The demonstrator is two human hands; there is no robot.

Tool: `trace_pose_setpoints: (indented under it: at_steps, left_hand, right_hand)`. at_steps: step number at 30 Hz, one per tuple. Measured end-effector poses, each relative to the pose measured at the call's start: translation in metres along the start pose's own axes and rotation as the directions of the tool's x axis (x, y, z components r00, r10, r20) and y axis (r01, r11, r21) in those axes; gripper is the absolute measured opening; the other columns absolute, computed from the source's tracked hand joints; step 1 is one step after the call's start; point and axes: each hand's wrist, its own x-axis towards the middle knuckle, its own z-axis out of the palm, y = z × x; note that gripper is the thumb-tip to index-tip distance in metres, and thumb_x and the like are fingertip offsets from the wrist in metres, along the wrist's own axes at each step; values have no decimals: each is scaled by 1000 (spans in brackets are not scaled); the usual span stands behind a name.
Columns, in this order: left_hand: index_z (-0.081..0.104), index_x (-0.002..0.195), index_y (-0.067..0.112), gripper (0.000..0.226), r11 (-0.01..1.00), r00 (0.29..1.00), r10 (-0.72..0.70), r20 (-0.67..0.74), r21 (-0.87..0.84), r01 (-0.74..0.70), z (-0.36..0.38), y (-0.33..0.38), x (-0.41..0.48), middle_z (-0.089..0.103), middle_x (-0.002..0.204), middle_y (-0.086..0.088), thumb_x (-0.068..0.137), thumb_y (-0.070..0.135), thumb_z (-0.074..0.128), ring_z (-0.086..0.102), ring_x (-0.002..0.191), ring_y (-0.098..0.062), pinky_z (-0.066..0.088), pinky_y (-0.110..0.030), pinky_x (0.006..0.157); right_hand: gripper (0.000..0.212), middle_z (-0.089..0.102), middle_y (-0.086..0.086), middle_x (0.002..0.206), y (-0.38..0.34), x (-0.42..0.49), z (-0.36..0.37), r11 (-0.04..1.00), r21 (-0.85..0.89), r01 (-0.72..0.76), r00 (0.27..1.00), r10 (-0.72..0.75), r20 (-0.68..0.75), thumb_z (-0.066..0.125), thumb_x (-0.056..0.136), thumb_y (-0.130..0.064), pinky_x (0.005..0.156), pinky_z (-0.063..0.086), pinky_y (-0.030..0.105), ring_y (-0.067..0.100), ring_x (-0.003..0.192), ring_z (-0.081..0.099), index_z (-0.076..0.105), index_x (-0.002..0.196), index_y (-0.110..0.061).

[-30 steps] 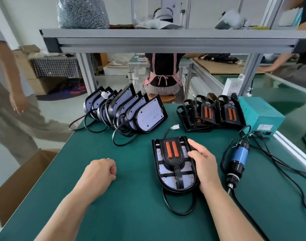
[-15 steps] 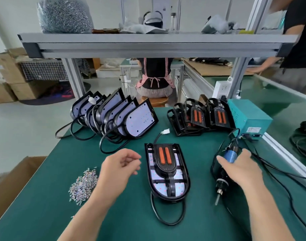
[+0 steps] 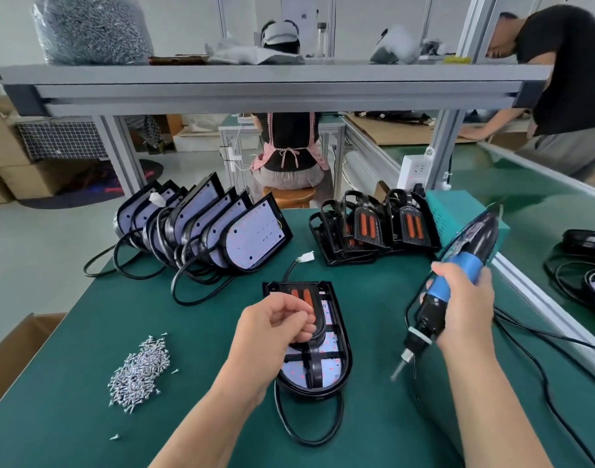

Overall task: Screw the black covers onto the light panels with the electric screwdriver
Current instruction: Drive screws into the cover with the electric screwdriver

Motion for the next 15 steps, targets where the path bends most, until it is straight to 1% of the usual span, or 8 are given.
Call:
trace_pose_setpoints:
  at_steps: [1, 3, 5, 6, 8, 10, 12, 15]
  left_hand:
    - [72, 87, 6, 18, 1000, 1000, -5, -2, -6, 5, 0, -1, -1, 75, 80, -9, 91, -7, 61, 71, 72, -15, 53, -17, 67]
    - [73, 85, 7, 18, 1000, 1000, -19, 0, -24, 19, 2, -3, -3, 75, 80, -10, 90, -8, 63, 71, 72, -15, 54, -17, 66]
    - [74, 84, 9, 21, 999, 999, -32, 5, -42, 33, 4, -4, -5, 76, 81, -10, 90, -8, 63, 72, 73, -16, 55, -18, 67]
    - [75, 83, 11, 23, 998, 999, -37, 6, -47, 37, 5, -4, -5, 76, 82, -10, 90, -8, 63, 72, 74, -17, 55, -18, 68]
    - [75, 83, 13, 25, 997, 999, -45, 11, -61, 46, 6, -4, -5, 76, 84, -11, 91, -7, 62, 73, 76, -18, 55, -19, 69]
    - [75, 84, 12, 23, 994, 998, -56, 10, -88, 57, 6, -4, -5, 76, 84, -12, 92, -5, 62, 73, 76, -18, 55, -19, 69]
    - [74, 88, 9, 19, 990, 998, -68, 4, -124, 68, 5, -3, -5, 76, 85, -13, 93, -5, 61, 73, 77, -19, 56, -20, 70]
    - [71, 92, 2, 15, 980, 996, -89, 30, -178, 93, 5, -4, -8, 76, 86, -16, 95, -6, 58, 73, 79, -22, 57, -21, 69]
  right_hand:
    - [24, 52, 3, 76, -5, -1, 5, 997, 78, 11, 1000, -13, 28, 70, 77, -18, 53, 43, 28, 19, 60, 51, 50, 90, -21]
    - [20, 56, 1, 71, -16, -4, 16, 954, 295, -54, 995, 27, 95, 65, 86, -10, 52, 46, 23, 15, 59, 54, 51, 100, -14]
    - [25, 58, 3, 75, -23, -9, 29, 864, 475, -167, 983, 107, 151, 66, 85, -11, 58, 47, 22, 15, 64, 55, 56, 107, -7]
    - [25, 60, 4, 80, -26, -12, 35, 830, 517, -209, 975, 138, 173, 66, 84, -12, 62, 46, 23, 16, 66, 56, 58, 108, -5]
    - [15, 68, 7, 85, -28, -19, 47, 788, 560, -257, 966, 186, 182, 63, 88, -11, 66, 49, 25, 16, 71, 63, 62, 101, -2]
    - [7, 75, 9, 85, -27, -24, 54, 755, 600, -264, 964, 222, 146, 63, 91, -10, 71, 60, 28, 22, 85, 76, 63, 94, -3]
    - [4, 76, 7, 86, -26, -28, 59, 764, 589, -263, 963, 243, 115, 65, 92, -11, 74, 63, 32, 29, 92, 77, 65, 92, -7]
    - [4, 75, 3, 73, -24, -31, 62, 775, 577, -259, 963, 252, 94, 65, 93, -12, 59, 60, 25, 21, 79, 78, 63, 92, -8]
